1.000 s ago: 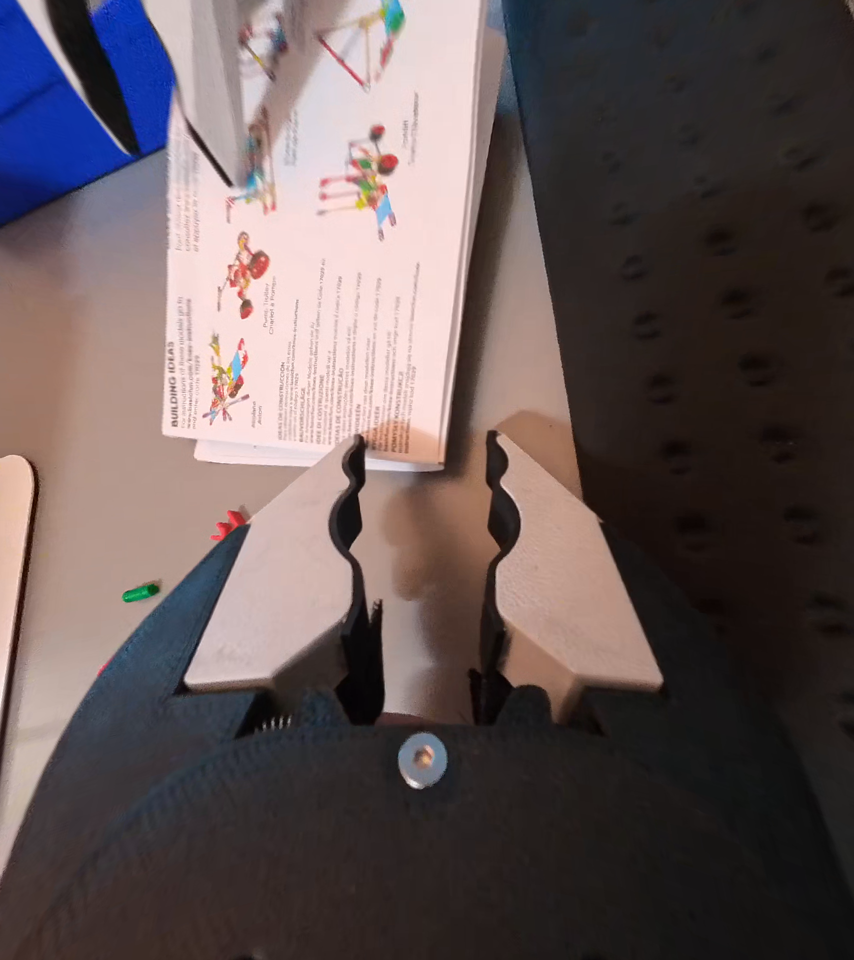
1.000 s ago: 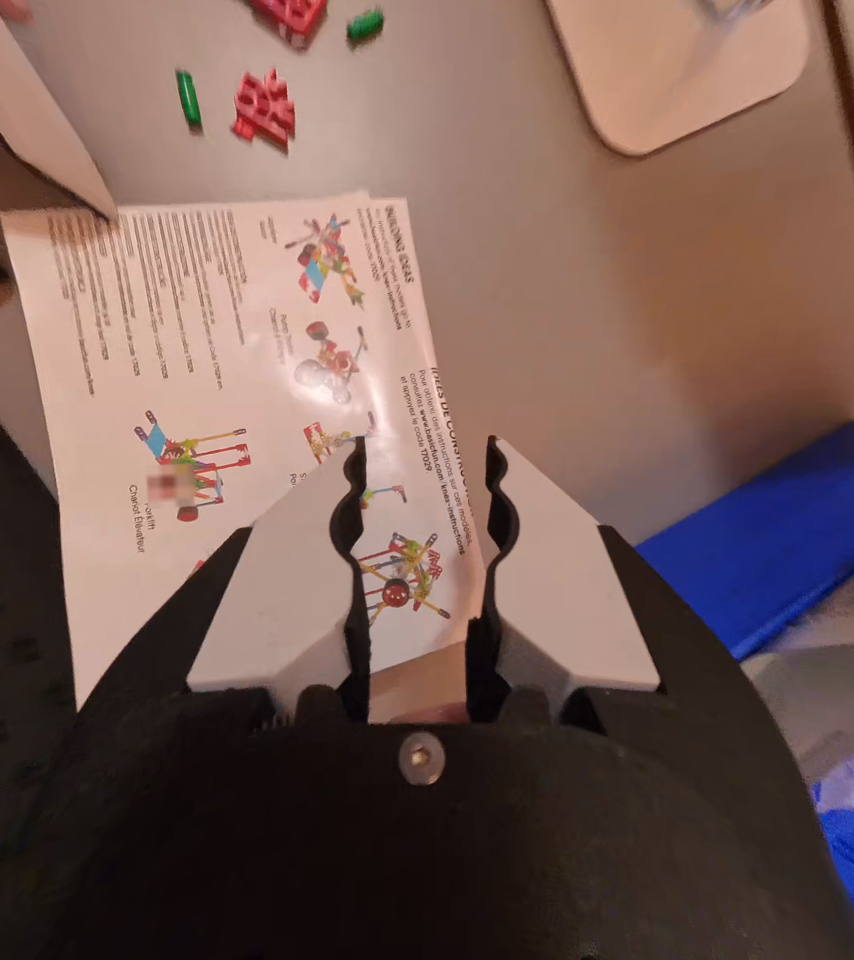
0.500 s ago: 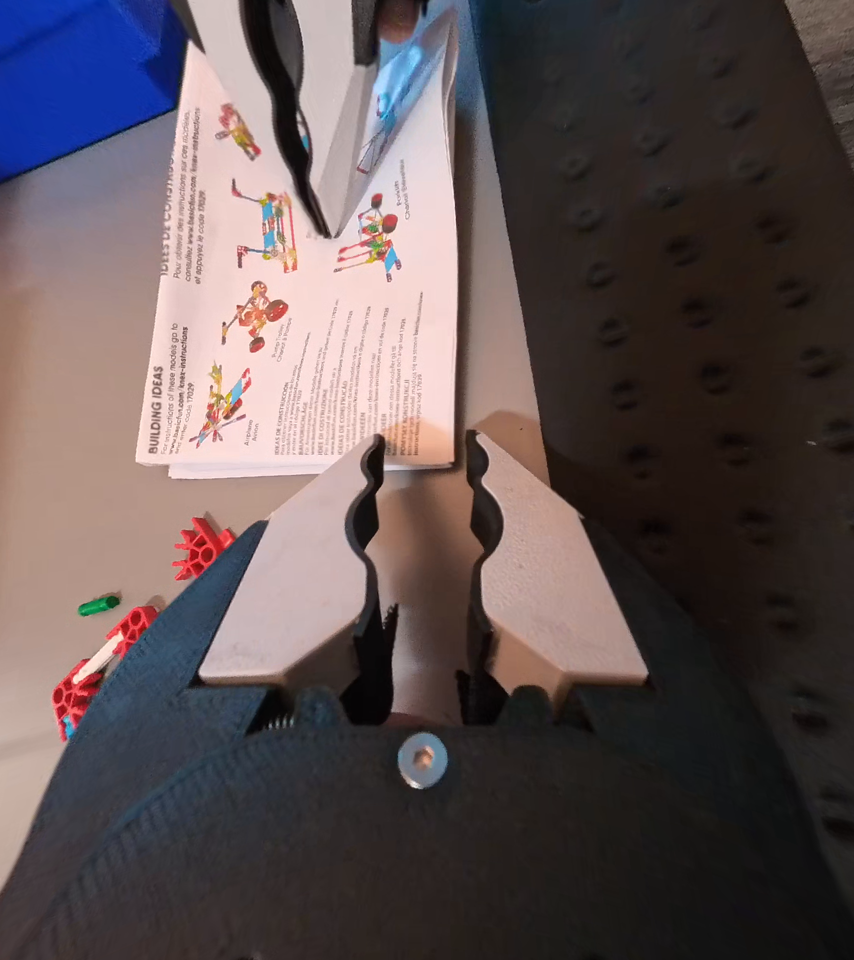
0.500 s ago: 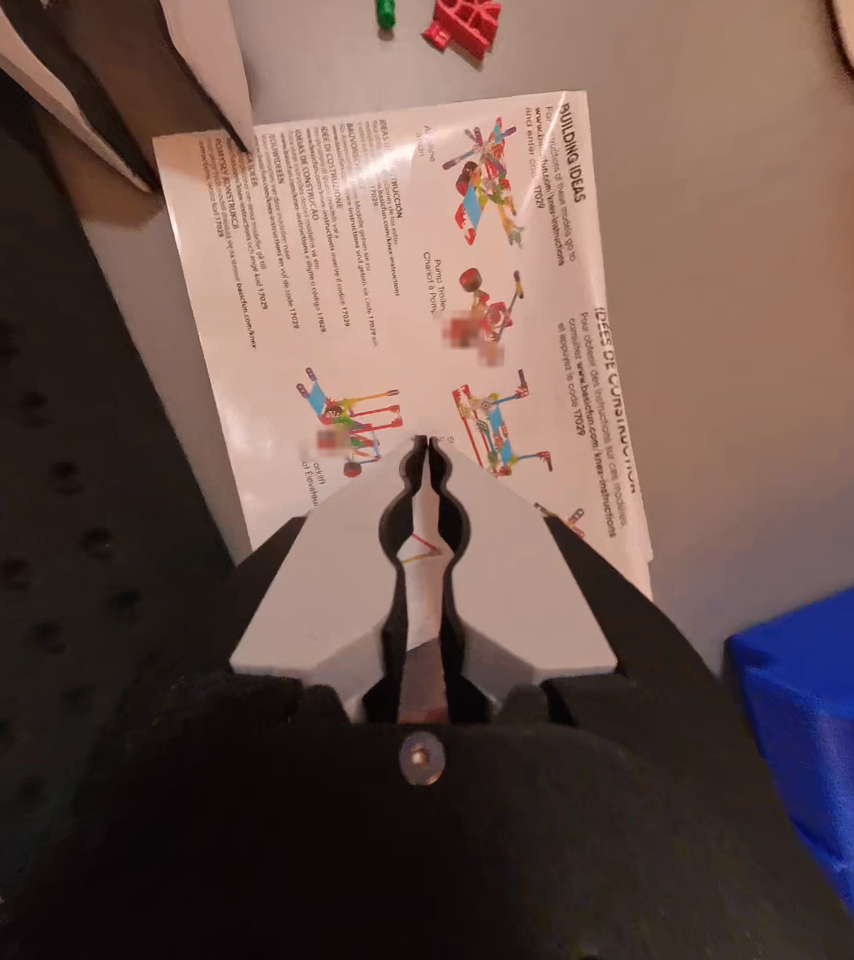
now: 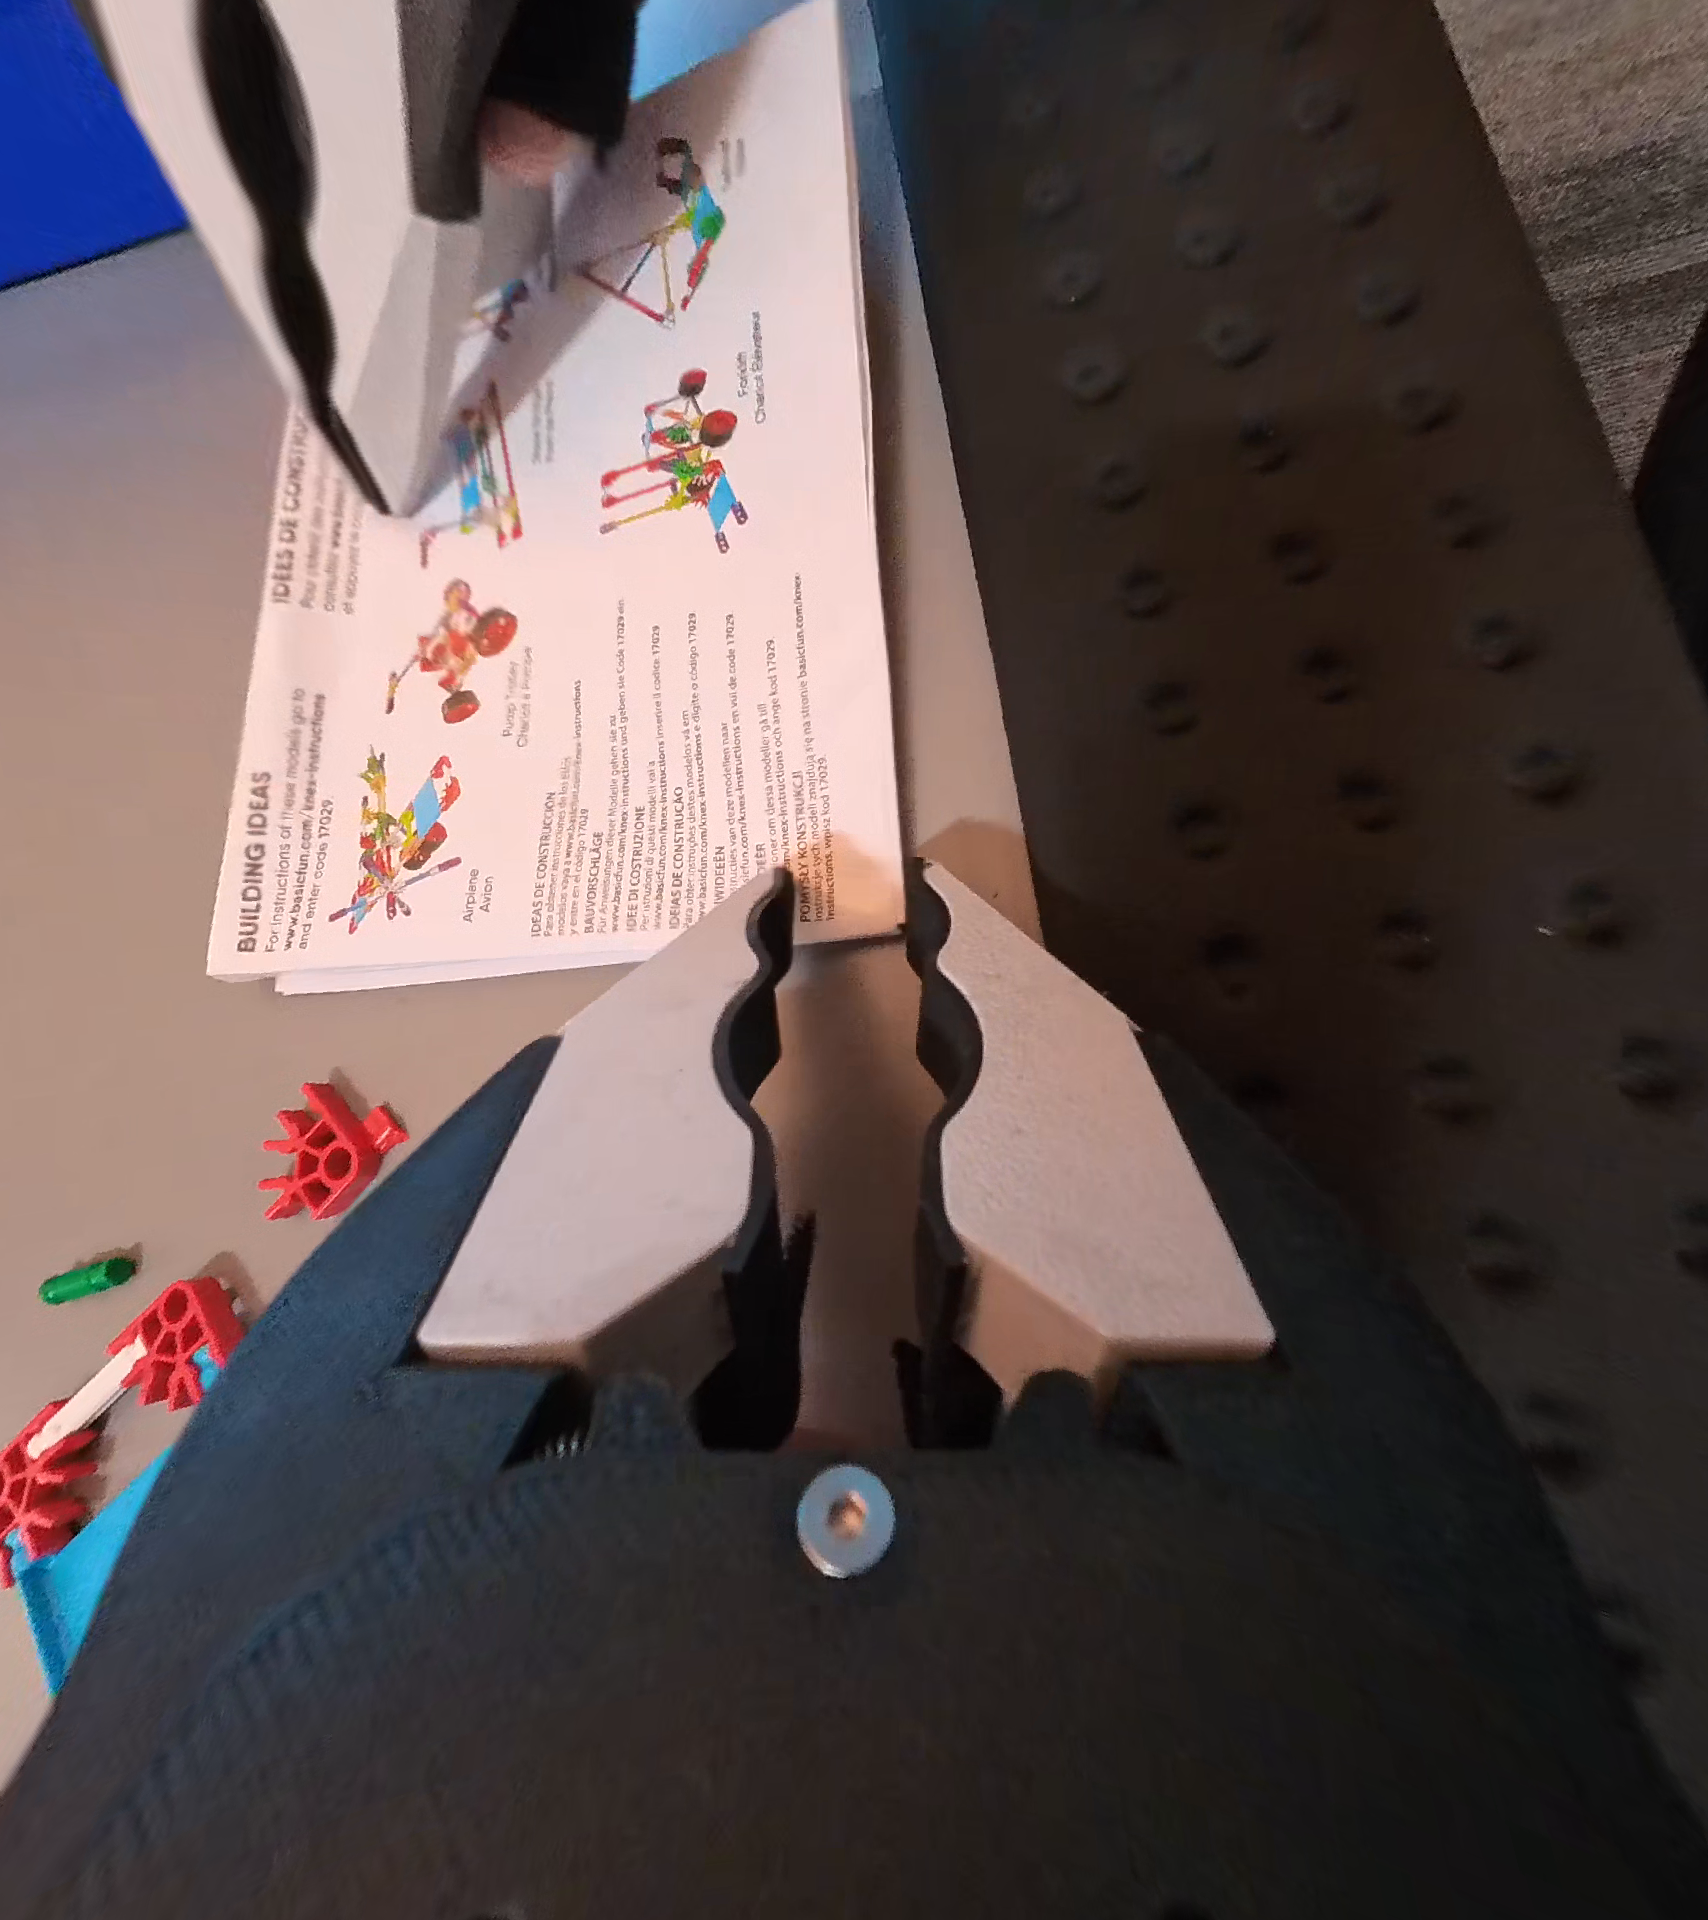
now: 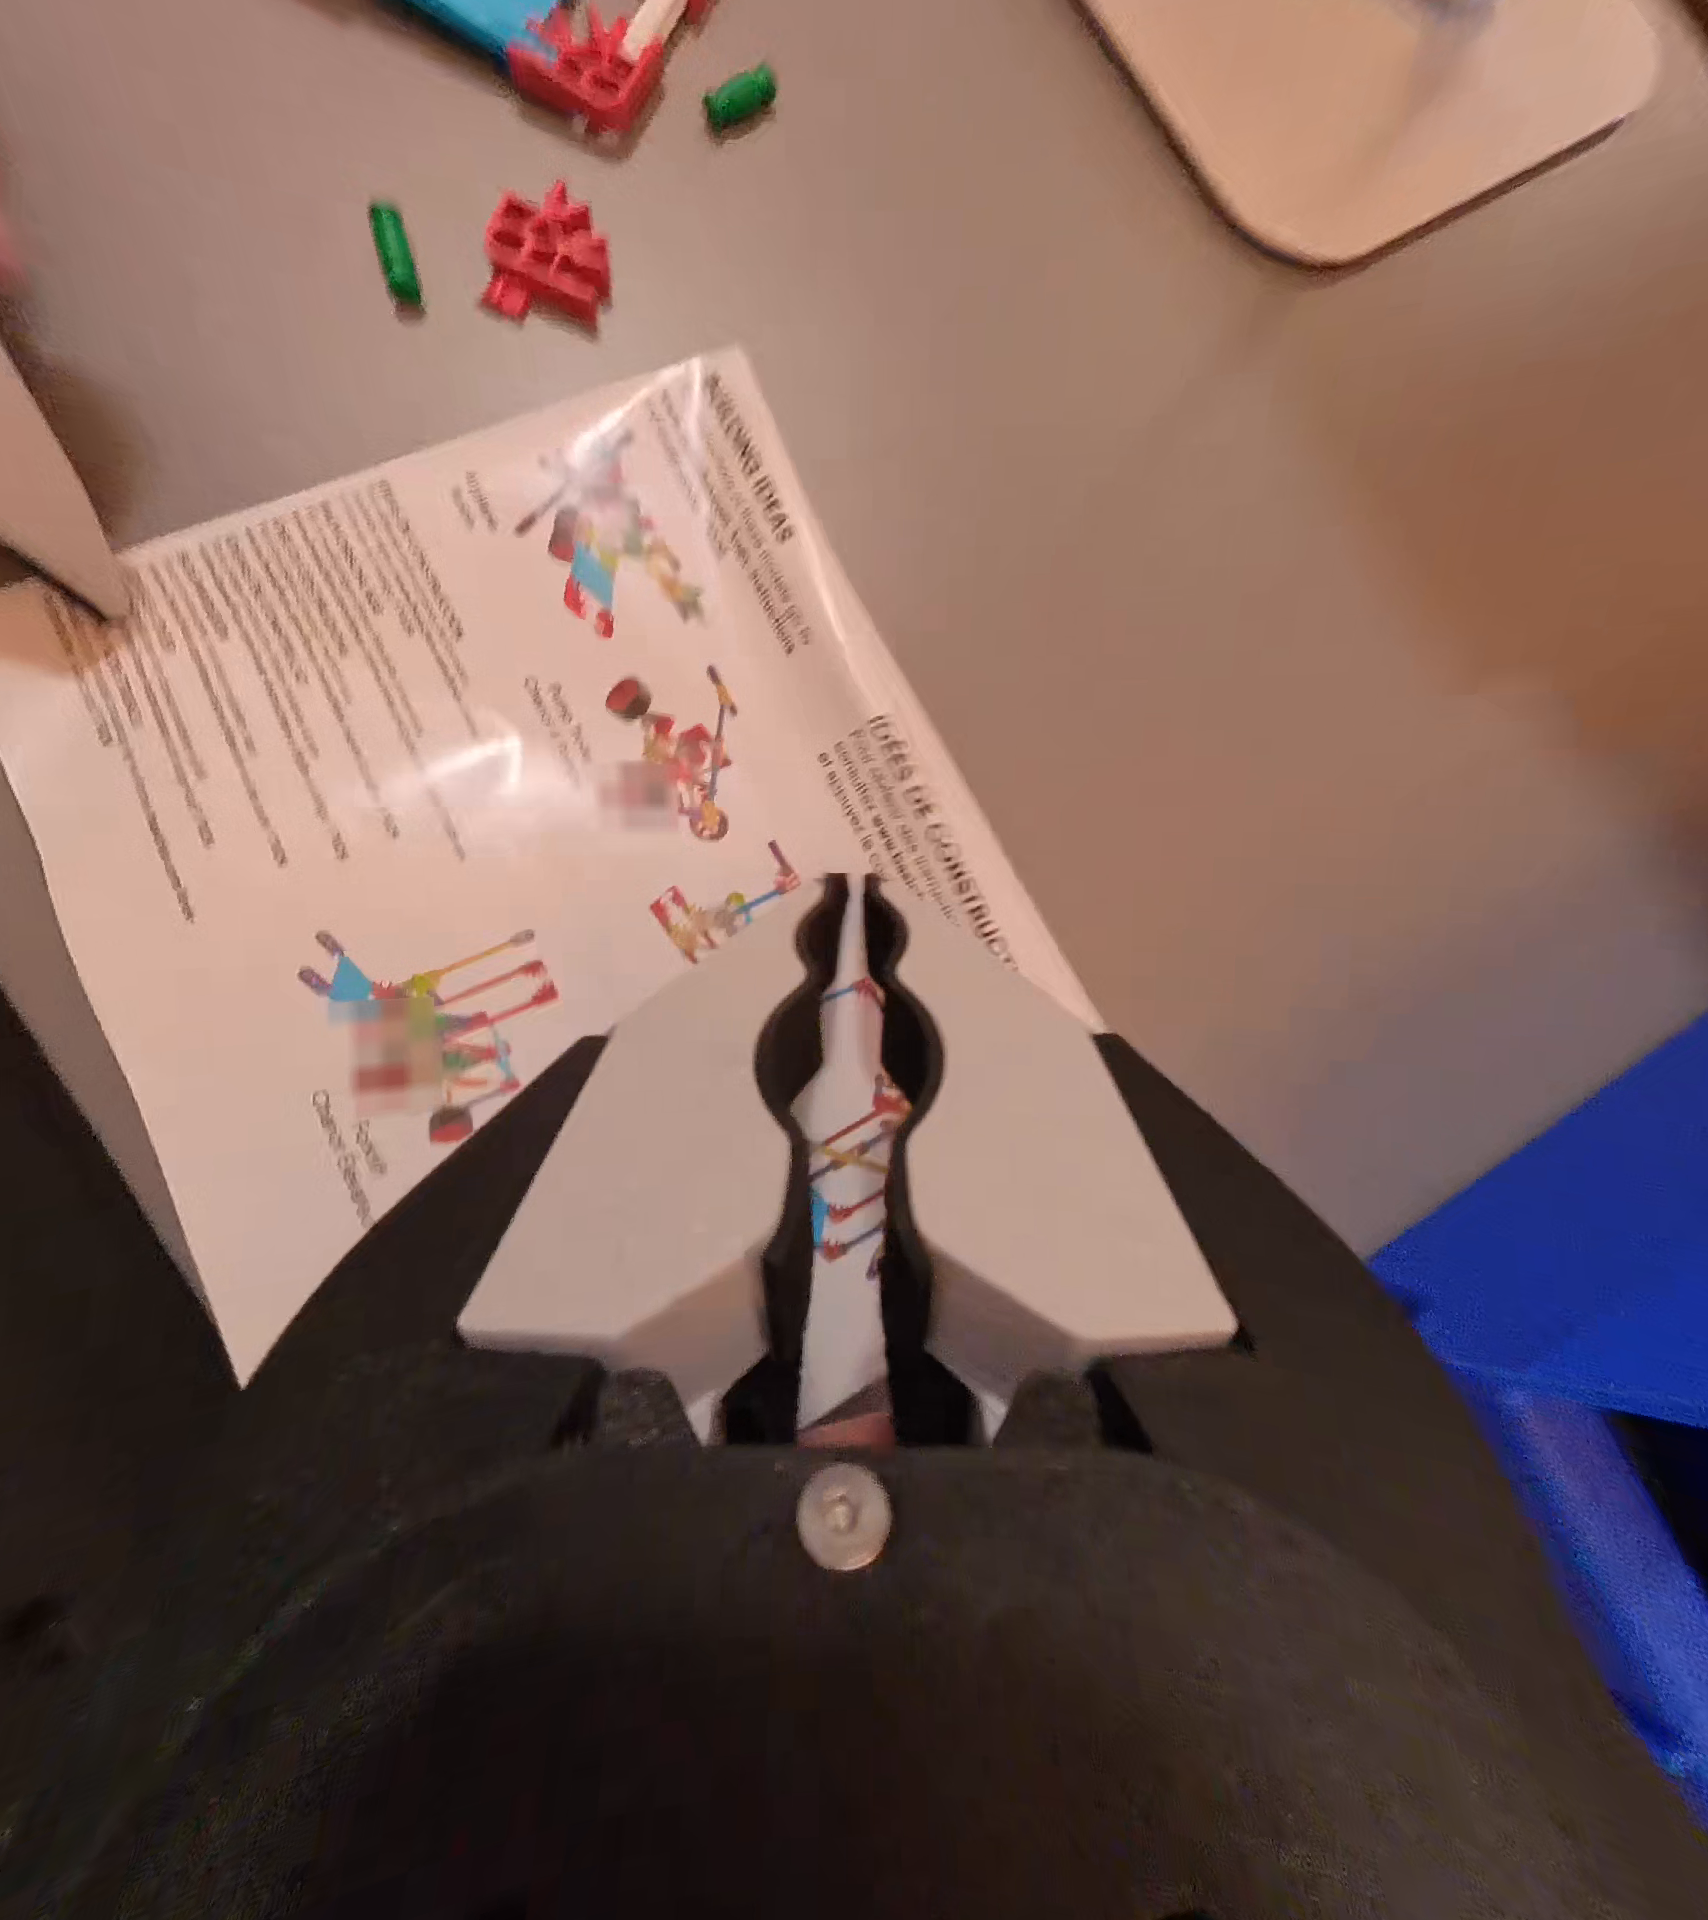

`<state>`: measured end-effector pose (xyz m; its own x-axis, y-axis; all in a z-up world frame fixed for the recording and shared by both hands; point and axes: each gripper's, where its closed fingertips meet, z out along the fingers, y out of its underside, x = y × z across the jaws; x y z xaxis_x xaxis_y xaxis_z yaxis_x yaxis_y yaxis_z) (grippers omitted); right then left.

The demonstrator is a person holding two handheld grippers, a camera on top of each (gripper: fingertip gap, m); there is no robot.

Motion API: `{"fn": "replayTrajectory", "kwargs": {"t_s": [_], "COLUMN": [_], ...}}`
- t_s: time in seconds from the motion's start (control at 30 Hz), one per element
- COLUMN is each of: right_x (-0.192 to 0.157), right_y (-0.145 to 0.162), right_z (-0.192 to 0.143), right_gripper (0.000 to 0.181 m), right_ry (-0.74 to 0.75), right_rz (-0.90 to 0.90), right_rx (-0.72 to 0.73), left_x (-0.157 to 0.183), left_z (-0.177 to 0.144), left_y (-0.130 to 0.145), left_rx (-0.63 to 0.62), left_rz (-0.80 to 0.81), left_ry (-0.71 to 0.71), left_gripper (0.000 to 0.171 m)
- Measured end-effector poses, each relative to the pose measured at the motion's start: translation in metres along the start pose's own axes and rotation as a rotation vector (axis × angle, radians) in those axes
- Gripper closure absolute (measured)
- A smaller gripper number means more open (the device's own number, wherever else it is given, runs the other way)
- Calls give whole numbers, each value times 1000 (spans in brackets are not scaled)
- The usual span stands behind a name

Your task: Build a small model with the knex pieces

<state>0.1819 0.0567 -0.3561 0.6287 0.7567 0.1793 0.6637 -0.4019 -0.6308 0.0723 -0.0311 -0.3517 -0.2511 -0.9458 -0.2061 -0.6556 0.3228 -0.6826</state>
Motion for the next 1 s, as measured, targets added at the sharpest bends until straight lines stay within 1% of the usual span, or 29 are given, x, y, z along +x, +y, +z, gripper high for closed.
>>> {"fn": "replayTrajectory", "kwargs": {"t_s": [0.03, 0.13, 0.5, 1.0], "right_x": [1, 2, 2, 2], "right_y": [4, 3, 2, 1], "right_z": [2, 1, 0, -2], "right_gripper": [181, 181, 181, 181], "right_ry": [9, 4, 54, 51], "right_rz": [4, 106, 3, -1], "right_rx": [4, 72, 99, 123], "left_x": [1, 2, 3, 4], "left_z": [0, 0, 1, 2], "left_y": [0, 0, -2, -2], "left_rx": [0, 4, 23, 33], "left_rz": [-4, -6, -45, -73], "left_ry": [6, 13, 44, 73], "left_gripper": [153, 155, 155, 155]}}
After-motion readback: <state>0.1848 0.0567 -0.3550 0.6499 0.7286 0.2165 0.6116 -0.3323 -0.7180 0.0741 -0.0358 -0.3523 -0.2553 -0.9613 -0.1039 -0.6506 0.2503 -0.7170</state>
